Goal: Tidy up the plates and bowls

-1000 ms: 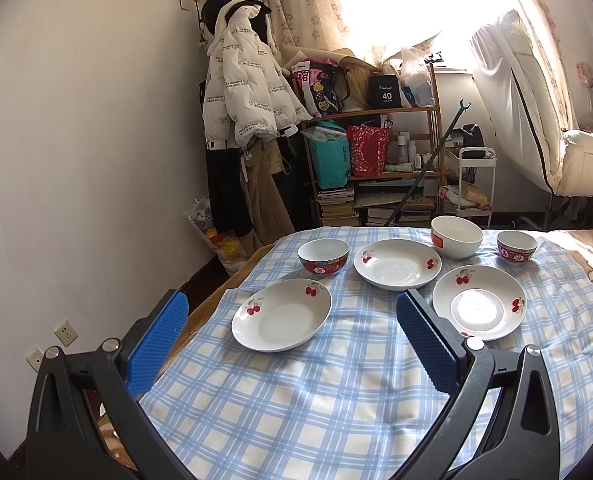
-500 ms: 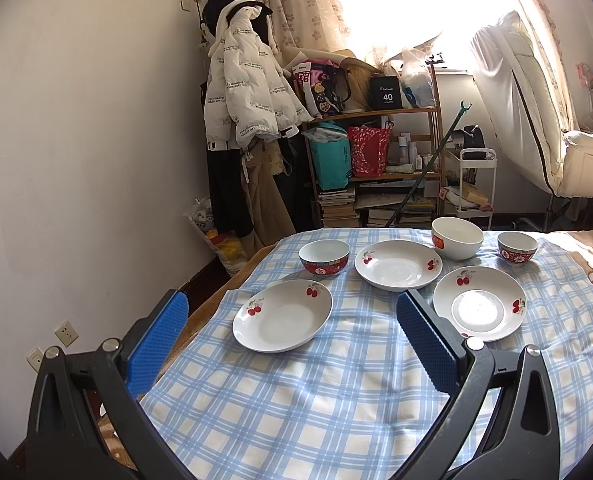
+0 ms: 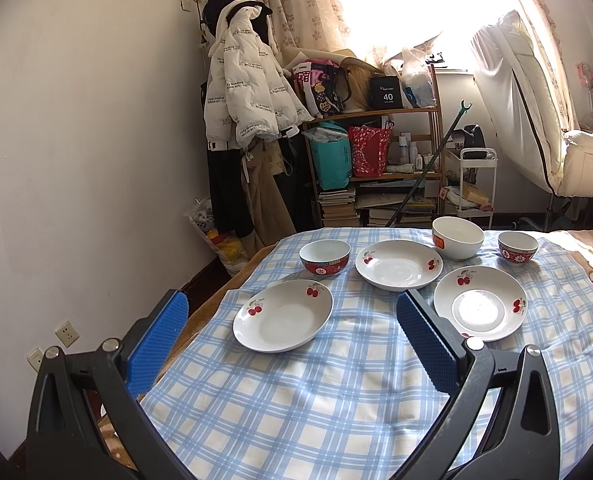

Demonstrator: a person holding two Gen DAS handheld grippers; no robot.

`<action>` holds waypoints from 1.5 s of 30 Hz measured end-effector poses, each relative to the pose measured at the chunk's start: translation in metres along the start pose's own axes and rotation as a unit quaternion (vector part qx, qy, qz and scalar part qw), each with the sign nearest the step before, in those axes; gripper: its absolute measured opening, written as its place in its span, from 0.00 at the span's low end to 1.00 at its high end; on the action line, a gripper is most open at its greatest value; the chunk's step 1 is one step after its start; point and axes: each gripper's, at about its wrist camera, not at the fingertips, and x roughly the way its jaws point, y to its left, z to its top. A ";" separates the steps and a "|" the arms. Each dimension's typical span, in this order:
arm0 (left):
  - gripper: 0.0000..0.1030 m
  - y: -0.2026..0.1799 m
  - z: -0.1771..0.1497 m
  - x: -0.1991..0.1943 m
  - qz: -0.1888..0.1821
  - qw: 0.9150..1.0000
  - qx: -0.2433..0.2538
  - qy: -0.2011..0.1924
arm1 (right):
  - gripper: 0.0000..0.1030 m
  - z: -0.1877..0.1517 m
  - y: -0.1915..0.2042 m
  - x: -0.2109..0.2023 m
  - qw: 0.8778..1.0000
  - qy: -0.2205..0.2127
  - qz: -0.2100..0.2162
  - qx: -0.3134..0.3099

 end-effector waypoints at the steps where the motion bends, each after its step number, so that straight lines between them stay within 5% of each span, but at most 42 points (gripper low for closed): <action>1: 0.99 0.000 0.000 0.000 -0.001 1.000 0.000 0.000 | 1.00 0.000 0.000 0.000 1.000 0.000 0.000 0.000; 45: 0.99 0.001 0.001 0.009 -0.020 1.000 0.004 0.012 | 1.00 0.007 0.004 0.007 1.000 0.005 -0.006 -0.009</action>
